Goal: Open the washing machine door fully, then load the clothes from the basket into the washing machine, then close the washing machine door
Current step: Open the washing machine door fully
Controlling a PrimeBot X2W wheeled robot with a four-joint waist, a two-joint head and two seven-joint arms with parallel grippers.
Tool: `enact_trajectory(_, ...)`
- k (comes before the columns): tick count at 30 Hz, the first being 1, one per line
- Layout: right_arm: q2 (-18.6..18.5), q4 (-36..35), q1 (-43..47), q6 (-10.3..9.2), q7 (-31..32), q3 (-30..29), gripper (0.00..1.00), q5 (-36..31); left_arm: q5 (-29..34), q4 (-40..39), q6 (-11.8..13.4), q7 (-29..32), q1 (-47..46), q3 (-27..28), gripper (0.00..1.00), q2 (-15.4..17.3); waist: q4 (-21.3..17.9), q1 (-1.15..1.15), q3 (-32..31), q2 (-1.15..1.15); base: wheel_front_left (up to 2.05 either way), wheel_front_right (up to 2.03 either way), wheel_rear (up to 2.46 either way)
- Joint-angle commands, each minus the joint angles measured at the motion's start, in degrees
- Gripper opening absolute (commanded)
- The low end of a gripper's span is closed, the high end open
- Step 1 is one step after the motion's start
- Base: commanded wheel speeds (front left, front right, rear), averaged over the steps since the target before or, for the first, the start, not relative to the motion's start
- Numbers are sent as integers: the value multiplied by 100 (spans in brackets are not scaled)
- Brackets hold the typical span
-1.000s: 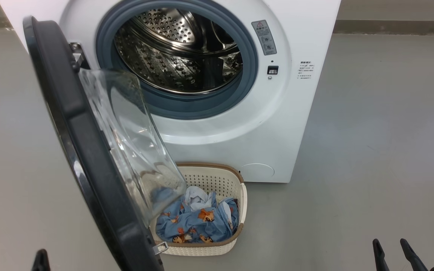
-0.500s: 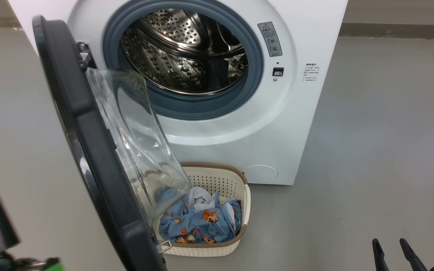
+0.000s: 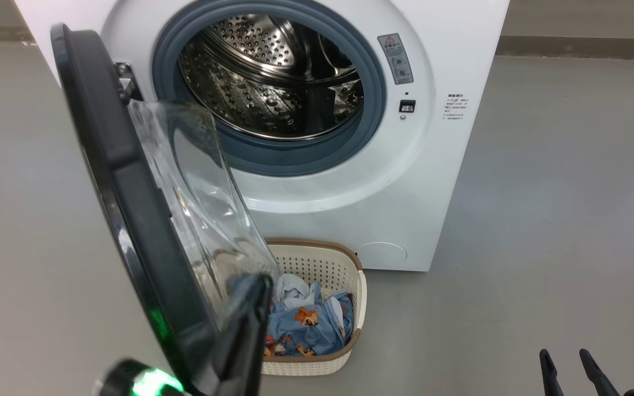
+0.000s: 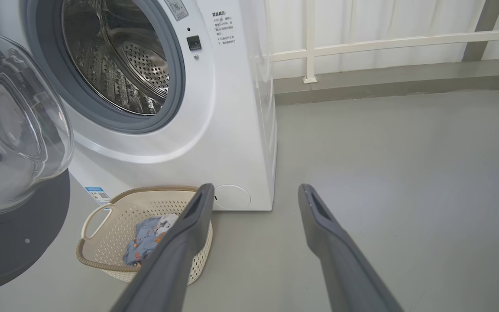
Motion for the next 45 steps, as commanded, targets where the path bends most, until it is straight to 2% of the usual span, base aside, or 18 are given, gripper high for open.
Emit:
enact_trajectory(1,-66,-134,-174,10,-69,150,100,42,-78,125,56,139,70,42,0,13,0,0,10,0,0,0,0)
enact_trajectory(7,-71,-124,-190,10,-69,140,100,61,-271,801,236,157,405,-225,0,13,17,0,30,0,0,0,0)
enact_trajectory(17,-50,-81,-200,10,-69,151,100,69,-330,1529,764,21,491,109,0,13,113,0,10,0,0,0,0)
enact_trajectory(35,-7,-48,-131,10,-69,127,100,93,-542,1716,1459,-134,409,517,0,13,402,0,6,0,0,0,0)
enact_trajectory(45,17,-49,-99,10,-69,127,100,90,-645,1712,1680,-99,427,863,0,77,655,0,50,0,0,0,0)
